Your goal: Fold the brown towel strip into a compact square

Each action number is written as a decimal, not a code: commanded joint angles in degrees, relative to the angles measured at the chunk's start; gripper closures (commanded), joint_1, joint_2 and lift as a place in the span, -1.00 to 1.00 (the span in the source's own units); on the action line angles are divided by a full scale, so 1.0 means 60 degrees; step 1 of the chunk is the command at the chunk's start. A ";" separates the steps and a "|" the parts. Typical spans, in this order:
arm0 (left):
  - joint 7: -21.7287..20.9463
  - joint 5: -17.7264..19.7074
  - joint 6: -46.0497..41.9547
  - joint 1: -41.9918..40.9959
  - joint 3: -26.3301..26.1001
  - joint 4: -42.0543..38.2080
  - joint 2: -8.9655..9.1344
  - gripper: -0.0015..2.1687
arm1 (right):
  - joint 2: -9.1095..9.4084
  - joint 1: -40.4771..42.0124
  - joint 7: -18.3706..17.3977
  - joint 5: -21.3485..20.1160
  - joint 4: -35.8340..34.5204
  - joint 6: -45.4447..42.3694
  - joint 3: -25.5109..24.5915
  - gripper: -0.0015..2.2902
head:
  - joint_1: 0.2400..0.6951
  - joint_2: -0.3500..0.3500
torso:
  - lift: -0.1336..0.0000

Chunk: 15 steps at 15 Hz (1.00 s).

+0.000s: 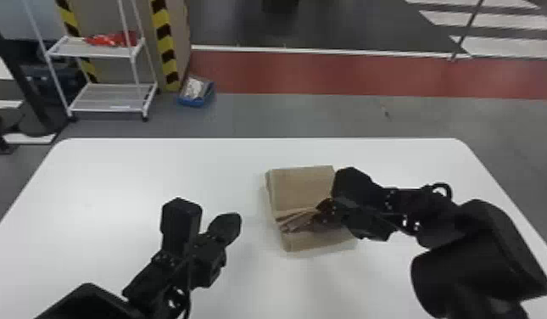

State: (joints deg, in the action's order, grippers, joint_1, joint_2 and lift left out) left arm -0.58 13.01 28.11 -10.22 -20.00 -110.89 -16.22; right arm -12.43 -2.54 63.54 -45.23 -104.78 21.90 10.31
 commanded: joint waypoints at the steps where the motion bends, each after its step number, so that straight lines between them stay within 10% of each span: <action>1: -0.0079 0.0087 0.0055 -0.0128 0.0081 -0.0166 -0.0022 0.90 | 0.0020 -0.0104 0.0016 0.0419 -0.0145 0.0210 -0.0312 0.27 | 1.00 -0.19 | -0.85; 15: -0.0767 0.0819 0.0348 0.0150 -0.0886 -0.0093 0.0095 0.90 | -0.0023 -0.0192 0.0689 0.1738 -0.1302 0.1792 -0.1103 0.27 | 1.00 -0.45 | -0.85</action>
State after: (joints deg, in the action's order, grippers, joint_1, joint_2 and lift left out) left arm -5.18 17.64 30.07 -9.41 -24.29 -111.43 -15.73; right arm -12.56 -4.23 67.61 -34.82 -112.35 32.80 3.75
